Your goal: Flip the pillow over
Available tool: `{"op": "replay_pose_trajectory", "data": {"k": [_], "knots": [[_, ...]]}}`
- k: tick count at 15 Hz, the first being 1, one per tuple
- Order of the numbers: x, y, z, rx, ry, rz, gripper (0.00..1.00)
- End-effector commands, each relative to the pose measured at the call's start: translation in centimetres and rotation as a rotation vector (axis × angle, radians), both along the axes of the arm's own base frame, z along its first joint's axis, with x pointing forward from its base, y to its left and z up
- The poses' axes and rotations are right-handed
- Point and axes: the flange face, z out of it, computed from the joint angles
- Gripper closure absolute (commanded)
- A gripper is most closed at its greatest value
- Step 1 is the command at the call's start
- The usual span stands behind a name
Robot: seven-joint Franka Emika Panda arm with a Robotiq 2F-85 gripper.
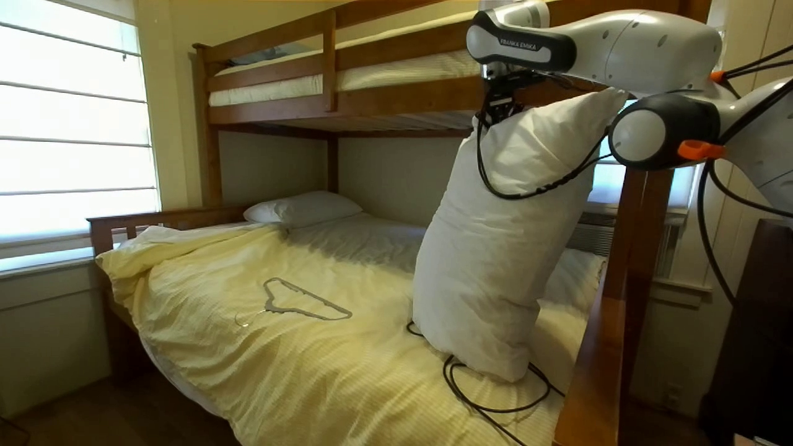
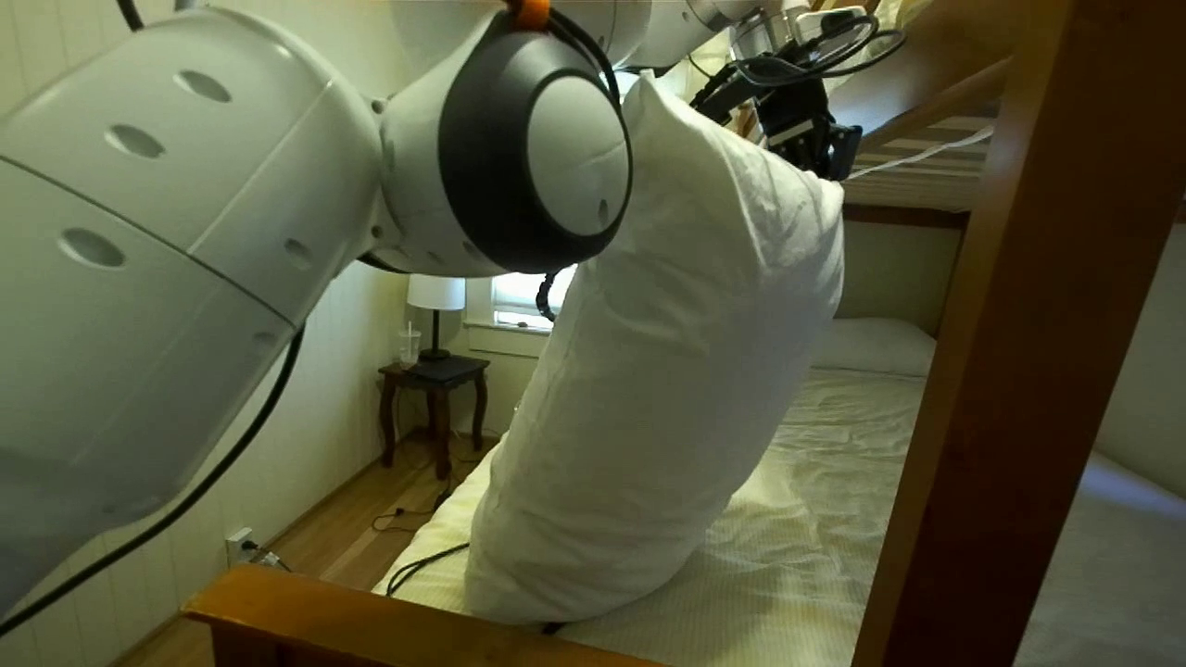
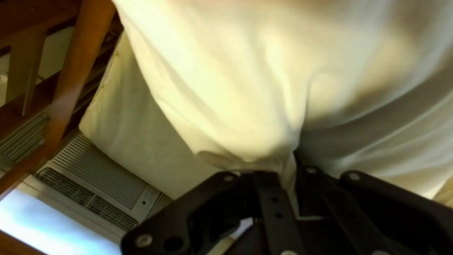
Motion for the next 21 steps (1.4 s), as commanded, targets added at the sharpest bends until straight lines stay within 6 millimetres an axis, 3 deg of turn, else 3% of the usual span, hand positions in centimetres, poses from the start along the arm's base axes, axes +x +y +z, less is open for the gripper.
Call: {"op": "replay_pose_trajectory", "data": {"k": [1, 7, 10, 19, 20, 21], "knots": [[1.5, 2.2, -1.5, 0.055, 0.025, 0.094, 0.97], [4.0, 4.7, -5.7, 0.094, 0.081, 0.139, 0.97], [5.1, 4.9, -8.0, 0.087, 0.116, 0.137, 0.97], [5.9, -1.1, -12.3, -0.051, 0.214, 0.105, 0.97], [5.3, -0.6, -11.2, -0.007, 0.191, 0.078, 0.97], [5.4, -1.1, -11.7, -0.011, 0.196, 0.076, 0.89]]}}
